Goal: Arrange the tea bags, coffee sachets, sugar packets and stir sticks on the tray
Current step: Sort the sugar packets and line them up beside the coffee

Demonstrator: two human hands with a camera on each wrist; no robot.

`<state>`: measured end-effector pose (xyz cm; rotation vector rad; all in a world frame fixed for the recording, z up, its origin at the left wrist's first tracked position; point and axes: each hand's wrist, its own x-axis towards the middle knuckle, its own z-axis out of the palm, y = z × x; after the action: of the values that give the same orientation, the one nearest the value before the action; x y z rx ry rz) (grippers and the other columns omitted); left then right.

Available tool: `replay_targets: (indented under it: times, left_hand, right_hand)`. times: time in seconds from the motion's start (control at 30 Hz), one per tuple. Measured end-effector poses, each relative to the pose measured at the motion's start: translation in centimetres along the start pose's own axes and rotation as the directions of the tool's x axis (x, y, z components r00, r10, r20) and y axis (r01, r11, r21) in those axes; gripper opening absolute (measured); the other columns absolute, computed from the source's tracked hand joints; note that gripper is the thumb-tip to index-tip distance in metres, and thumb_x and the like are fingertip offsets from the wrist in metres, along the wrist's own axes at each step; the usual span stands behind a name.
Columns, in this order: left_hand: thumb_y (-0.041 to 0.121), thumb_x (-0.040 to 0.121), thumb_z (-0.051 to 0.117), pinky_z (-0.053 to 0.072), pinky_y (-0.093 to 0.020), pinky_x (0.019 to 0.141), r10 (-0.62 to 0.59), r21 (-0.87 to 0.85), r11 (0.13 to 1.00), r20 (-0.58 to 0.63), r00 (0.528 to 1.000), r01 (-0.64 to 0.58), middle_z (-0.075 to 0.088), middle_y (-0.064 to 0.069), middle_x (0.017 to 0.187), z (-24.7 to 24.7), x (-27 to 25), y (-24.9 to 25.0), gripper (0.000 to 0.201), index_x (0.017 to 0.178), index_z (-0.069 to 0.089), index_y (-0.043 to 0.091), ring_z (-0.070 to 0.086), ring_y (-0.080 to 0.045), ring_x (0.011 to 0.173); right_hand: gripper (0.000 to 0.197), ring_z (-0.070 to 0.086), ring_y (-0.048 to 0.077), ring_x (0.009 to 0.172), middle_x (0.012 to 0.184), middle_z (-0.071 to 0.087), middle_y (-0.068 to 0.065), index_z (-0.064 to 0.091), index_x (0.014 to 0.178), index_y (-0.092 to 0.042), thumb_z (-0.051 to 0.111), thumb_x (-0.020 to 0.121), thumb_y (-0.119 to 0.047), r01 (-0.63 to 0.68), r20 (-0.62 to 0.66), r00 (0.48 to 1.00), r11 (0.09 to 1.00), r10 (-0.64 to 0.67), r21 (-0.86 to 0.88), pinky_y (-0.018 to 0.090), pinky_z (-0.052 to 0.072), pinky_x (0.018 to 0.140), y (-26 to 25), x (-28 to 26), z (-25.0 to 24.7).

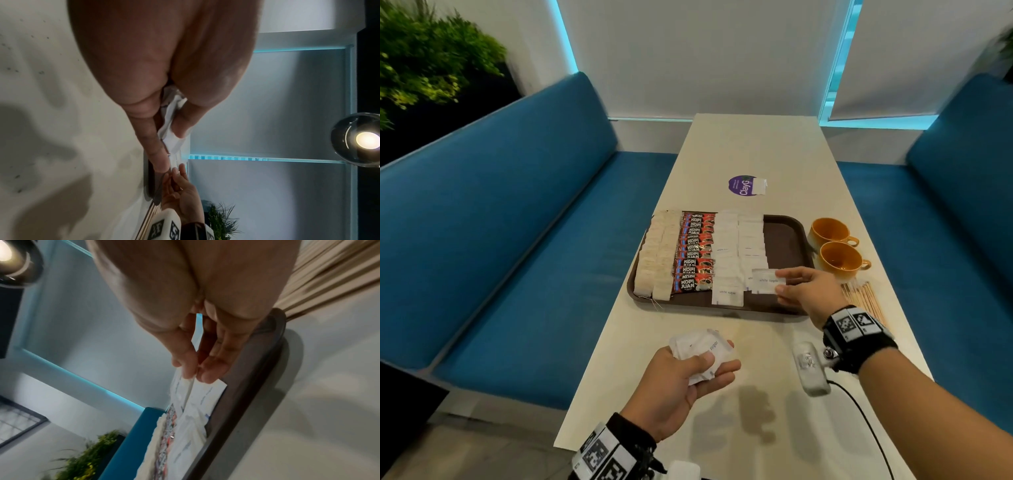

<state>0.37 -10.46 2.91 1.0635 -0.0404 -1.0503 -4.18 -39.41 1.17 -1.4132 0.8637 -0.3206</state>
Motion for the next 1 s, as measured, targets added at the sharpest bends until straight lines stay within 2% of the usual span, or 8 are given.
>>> replay_targets:
  times: [0.23, 0.33, 0.43, 0.6, 0.73, 0.83, 0.9, 1.0]
  left_hand:
    - [-0.006, 0.096, 0.058, 0.060, -0.048, 0.088, -0.027, -0.014, 1.000, -0.020, 0.999, 0.027, 0.067, -0.034, 0.118, -0.8, 0.3, 0.2, 0.025, 0.120, 0.061, -0.012, 0.069, -0.049, 0.106]
    - [-0.005, 0.095, 0.060, 0.061, -0.047, 0.087, -0.024, 0.004, 1.000, -0.021, 0.999, 0.024, 0.066, -0.035, 0.118, -1.2, 0.6, 0.2, 0.026, 0.120, 0.062, -0.011, 0.069, -0.049, 0.105]
    - [-0.005, 0.095, 0.059, 0.061, -0.047, 0.087, -0.023, 0.004, 1.000, -0.023, 0.999, 0.023, 0.066, -0.035, 0.119, -1.5, 0.9, 0.1, 0.026, 0.121, 0.062, -0.011, 0.069, -0.050, 0.105]
    - [-0.006, 0.096, 0.058, 0.060, -0.048, 0.088, -0.020, 0.003, 1.000, -0.032, 0.999, 0.021, 0.067, -0.035, 0.117, -1.6, 1.0, -0.1, 0.026, 0.121, 0.061, -0.011, 0.069, -0.051, 0.105]
    - [-0.005, 0.096, 0.059, 0.061, -0.046, 0.087, -0.005, 0.009, 1.000, -0.037, 0.999, 0.005, 0.066, -0.037, 0.115, -1.4, 0.9, 0.0, 0.026, 0.121, 0.061, -0.013, 0.069, -0.050, 0.105]
    - [-0.003, 0.095, 0.061, 0.063, -0.043, 0.083, 0.007, 0.003, 1.000, -0.046, 0.999, -0.006, 0.068, -0.035, 0.114, -1.1, 0.7, 0.2, 0.027, 0.120, 0.062, -0.013, 0.069, -0.050, 0.104]
    - [-0.002, 0.094, 0.064, 0.063, -0.040, 0.079, 0.023, 0.008, 1.000, -0.060, 0.998, -0.023, 0.069, -0.033, 0.111, -0.8, 0.5, 0.3, 0.028, 0.119, 0.062, -0.013, 0.070, -0.049, 0.102]
    - [0.002, 0.091, 0.068, 0.063, -0.035, 0.073, 0.047, 0.013, 0.999, -0.089, 0.995, -0.046, 0.071, -0.028, 0.104, -0.2, 0.3, 0.5, 0.028, 0.116, 0.064, -0.012, 0.072, -0.046, 0.096]
  right_hand:
    - [0.025, 0.069, 0.018, 0.095, 0.108, 0.071, 0.002, 0.078, 0.098, -0.025, 0.083, 0.082, -0.006, -0.023, -0.006, 1.000, 0.931, 0.022, -0.365, 0.030, 0.059, 0.082, 0.9, 3.9, 1.2]
    - [0.023, 0.066, 0.019, 0.102, 0.106, 0.070, -0.001, 0.077, 0.097, -0.029, 0.084, 0.083, -0.013, -0.028, -0.008, 1.000, 0.861, 0.028, -0.507, 0.033, 0.055, 0.090, 1.2, 4.7, 1.5]
    - [0.020, 0.066, 0.020, 0.101, 0.104, 0.071, 0.000, 0.078, 0.091, -0.030, 0.086, 0.081, -0.015, -0.042, -0.018, 0.999, 0.832, 0.038, -0.554, 0.038, 0.056, 0.097, 1.3, 5.4, 1.7]
    - [0.022, 0.062, 0.018, 0.103, 0.112, 0.068, 0.000, 0.078, 0.097, -0.030, 0.087, 0.080, -0.020, -0.033, -0.020, 0.999, 0.775, 0.026, -0.631, 0.029, 0.050, 0.088, 1.2, 5.6, 2.0]
    - [0.028, 0.065, 0.021, 0.104, 0.114, 0.070, 0.002, 0.074, 0.100, -0.033, 0.088, 0.079, -0.020, -0.019, -0.035, 0.999, 0.801, -0.003, -0.599, 0.033, 0.053, 0.088, 1.2, 4.9, 1.6]
    - [0.023, 0.065, 0.017, 0.100, 0.109, 0.071, -0.001, 0.073, 0.104, -0.029, 0.083, 0.084, -0.021, 0.072, -0.052, 0.992, 0.863, -0.113, -0.501, 0.032, 0.053, 0.085, 0.3, 2.7, 1.5]
    - [0.019, 0.065, 0.014, 0.090, 0.100, 0.071, -0.002, 0.073, 0.105, -0.028, 0.078, 0.088, -0.021, 0.138, -0.016, 0.987, 0.899, -0.159, -0.415, 0.028, 0.052, 0.076, -0.8, -0.2, 1.8]
    - [0.010, 0.061, 0.012, 0.069, 0.080, 0.070, 0.001, 0.075, 0.100, -0.026, 0.075, 0.091, -0.022, 0.202, 0.144, 0.975, 0.938, -0.167, -0.280, 0.028, 0.055, 0.067, -2.0, -5.6, 2.4]
